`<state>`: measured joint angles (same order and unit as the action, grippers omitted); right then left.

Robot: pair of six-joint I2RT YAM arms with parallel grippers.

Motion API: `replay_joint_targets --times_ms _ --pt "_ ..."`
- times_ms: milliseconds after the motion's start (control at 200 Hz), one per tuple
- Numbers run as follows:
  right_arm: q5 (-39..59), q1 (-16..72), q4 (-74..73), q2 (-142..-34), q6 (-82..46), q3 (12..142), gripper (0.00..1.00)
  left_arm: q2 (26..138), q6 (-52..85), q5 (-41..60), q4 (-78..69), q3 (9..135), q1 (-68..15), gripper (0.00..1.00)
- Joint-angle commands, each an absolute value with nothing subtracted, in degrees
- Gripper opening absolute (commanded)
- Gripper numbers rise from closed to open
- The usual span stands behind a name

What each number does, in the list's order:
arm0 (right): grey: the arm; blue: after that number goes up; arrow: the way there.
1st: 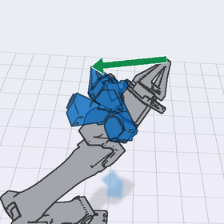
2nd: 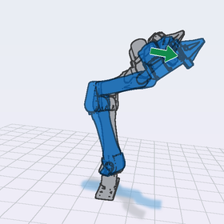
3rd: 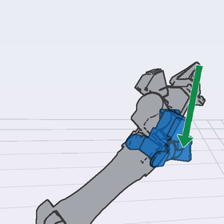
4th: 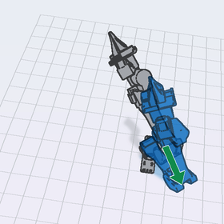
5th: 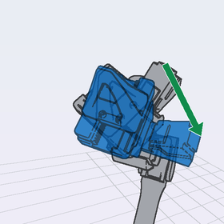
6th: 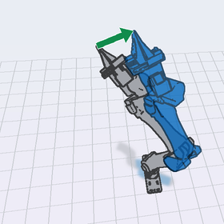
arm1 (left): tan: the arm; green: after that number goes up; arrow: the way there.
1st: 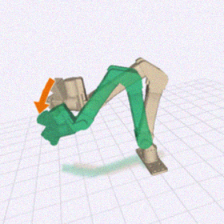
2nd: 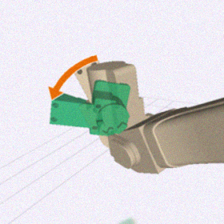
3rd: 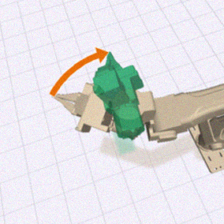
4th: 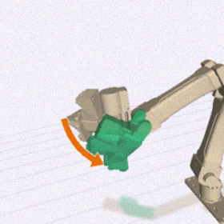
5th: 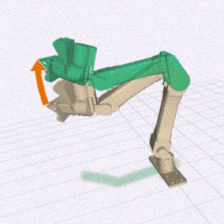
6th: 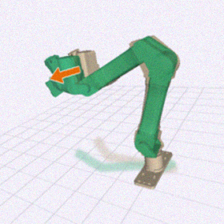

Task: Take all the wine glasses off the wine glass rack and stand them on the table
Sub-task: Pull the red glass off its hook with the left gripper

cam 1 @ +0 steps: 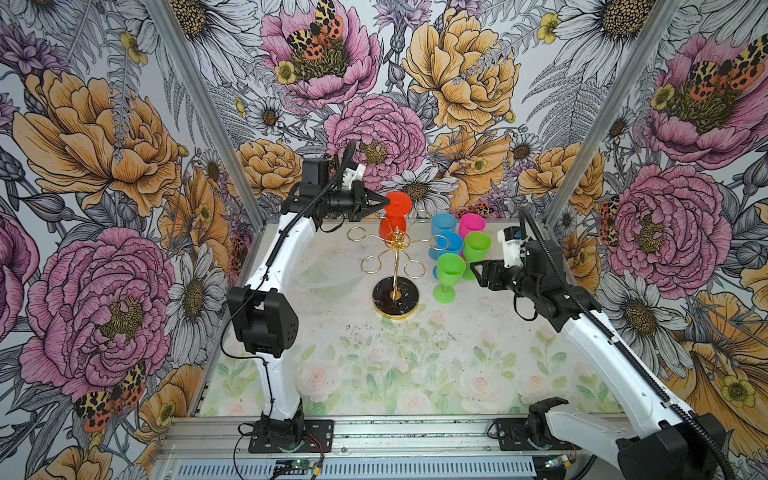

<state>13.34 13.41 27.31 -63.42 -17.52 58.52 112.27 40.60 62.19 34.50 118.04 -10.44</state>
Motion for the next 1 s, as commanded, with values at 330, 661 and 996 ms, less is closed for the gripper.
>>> replay_joint_targets --times_ms 330,661,996 --pt "13.36 12.99 25.76 -61.78 -18.07 58.71 0.73 115.84 38.44 53.84 33.31 126.44 -8.14 0.0" --pt "14.29 12.91 25.66 -62.66 -18.14 59.19 0.73 110.26 35.6 45.67 31.82 119.39 -4.45 0.0" --pt "14.77 12.92 25.24 -63.19 -18.04 59.29 0.73 98.0 32.71 36.1 31.36 105.5 0.2 0.0"
